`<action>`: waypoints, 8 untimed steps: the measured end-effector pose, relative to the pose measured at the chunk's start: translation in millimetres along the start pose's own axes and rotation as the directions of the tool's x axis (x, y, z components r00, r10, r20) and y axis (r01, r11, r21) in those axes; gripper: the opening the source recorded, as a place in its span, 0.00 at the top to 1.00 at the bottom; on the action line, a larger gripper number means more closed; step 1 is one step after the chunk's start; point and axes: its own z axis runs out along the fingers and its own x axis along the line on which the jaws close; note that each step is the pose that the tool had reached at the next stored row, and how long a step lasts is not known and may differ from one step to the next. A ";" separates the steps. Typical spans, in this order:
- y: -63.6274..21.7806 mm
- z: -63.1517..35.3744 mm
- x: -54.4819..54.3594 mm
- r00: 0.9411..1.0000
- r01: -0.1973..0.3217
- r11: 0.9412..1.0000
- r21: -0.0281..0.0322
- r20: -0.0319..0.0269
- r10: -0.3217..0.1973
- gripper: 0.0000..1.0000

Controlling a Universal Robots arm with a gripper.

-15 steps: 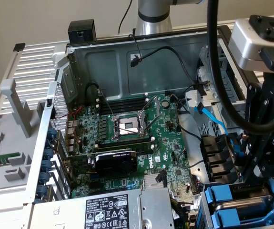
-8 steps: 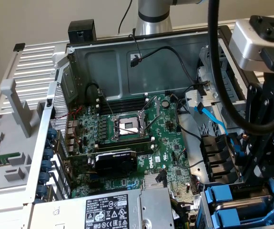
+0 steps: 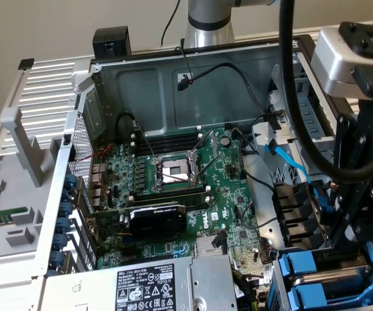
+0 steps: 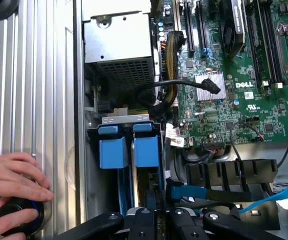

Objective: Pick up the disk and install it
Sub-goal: 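Insert the first disk wire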

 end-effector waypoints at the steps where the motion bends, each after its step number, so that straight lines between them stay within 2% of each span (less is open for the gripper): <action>1: 0.0 0.2 0.0 1.000 0.000 1.000 0.000 0.000 0.000 0.84; 8: 0.1 0.7 -1.2 1.000 0.000 1.000 0.002 0.000 0.000 0.84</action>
